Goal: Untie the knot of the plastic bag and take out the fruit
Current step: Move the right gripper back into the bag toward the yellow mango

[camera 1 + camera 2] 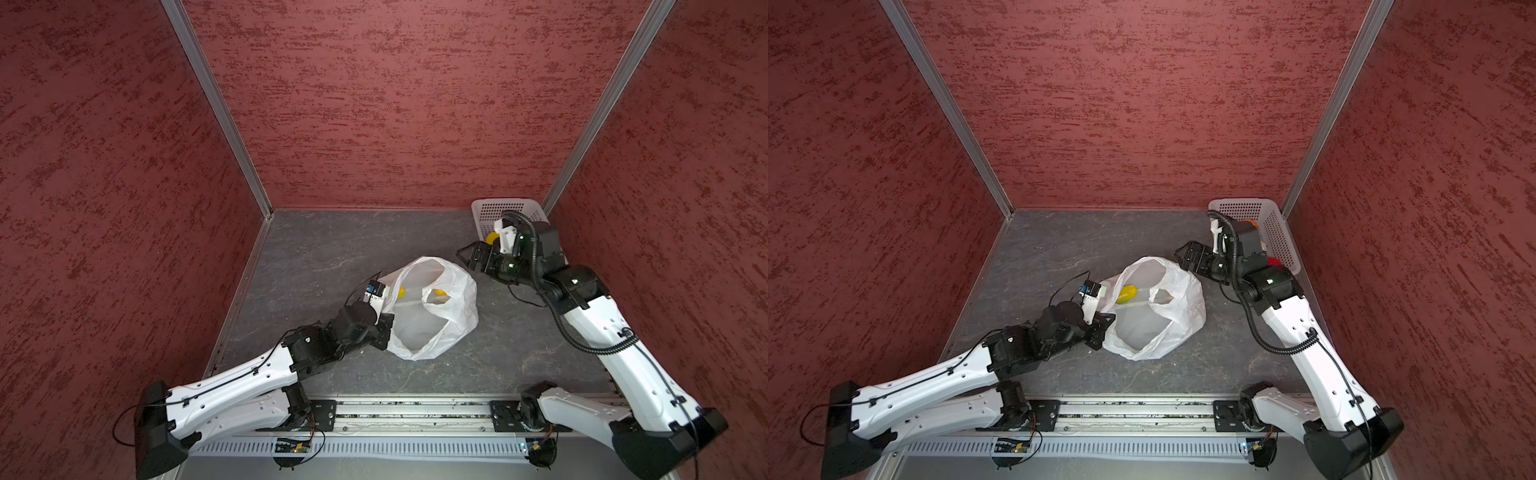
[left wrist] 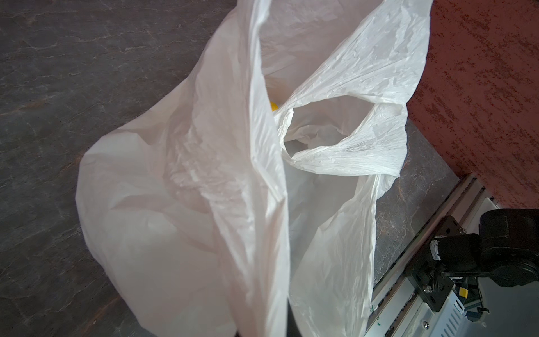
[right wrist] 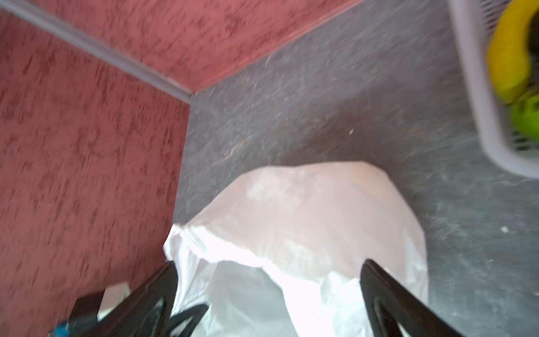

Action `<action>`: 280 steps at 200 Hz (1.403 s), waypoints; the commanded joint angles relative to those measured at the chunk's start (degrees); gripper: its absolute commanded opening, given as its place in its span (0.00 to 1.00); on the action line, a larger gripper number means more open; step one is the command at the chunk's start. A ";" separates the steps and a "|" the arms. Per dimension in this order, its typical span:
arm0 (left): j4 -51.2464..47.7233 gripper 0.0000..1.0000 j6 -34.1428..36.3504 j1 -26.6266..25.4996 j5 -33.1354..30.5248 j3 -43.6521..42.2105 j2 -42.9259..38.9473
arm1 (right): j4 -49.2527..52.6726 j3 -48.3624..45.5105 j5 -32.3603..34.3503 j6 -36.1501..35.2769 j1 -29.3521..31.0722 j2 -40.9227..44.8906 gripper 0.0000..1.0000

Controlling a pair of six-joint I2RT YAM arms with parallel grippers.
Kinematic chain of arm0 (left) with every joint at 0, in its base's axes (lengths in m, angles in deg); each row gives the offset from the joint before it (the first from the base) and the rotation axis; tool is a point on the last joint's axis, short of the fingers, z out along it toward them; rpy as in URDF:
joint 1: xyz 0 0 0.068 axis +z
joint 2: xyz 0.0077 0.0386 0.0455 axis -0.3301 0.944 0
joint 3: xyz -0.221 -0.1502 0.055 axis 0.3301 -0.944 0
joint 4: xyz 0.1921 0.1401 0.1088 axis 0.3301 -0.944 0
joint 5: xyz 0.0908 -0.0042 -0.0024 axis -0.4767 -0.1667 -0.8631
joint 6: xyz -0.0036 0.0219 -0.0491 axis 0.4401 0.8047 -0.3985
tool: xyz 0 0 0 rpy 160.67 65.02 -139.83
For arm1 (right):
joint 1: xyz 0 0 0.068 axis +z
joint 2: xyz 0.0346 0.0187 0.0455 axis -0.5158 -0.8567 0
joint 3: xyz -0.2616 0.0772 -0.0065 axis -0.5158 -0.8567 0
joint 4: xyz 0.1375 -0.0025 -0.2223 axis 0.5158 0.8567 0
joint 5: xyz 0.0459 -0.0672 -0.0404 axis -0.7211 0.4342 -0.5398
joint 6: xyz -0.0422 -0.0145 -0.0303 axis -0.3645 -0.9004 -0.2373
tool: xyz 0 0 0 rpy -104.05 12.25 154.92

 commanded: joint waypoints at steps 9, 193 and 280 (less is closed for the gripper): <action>-0.11 0.00 0.69 -0.37 -0.75 1.39 0.24 | -2.69 -1.12 -0.48 6.19 7.73 1.96 0.98; -2.07 0.00 -0.94 -0.49 -2.23 3.28 -0.40 | -24.74 -16.42 5.44 18.89 25.69 -15.85 0.92; -2.20 0.00 -0.74 0.04 0.52 2.14 -0.31 | -32.25 -13.93 8.57 30.89 26.05 -29.45 0.83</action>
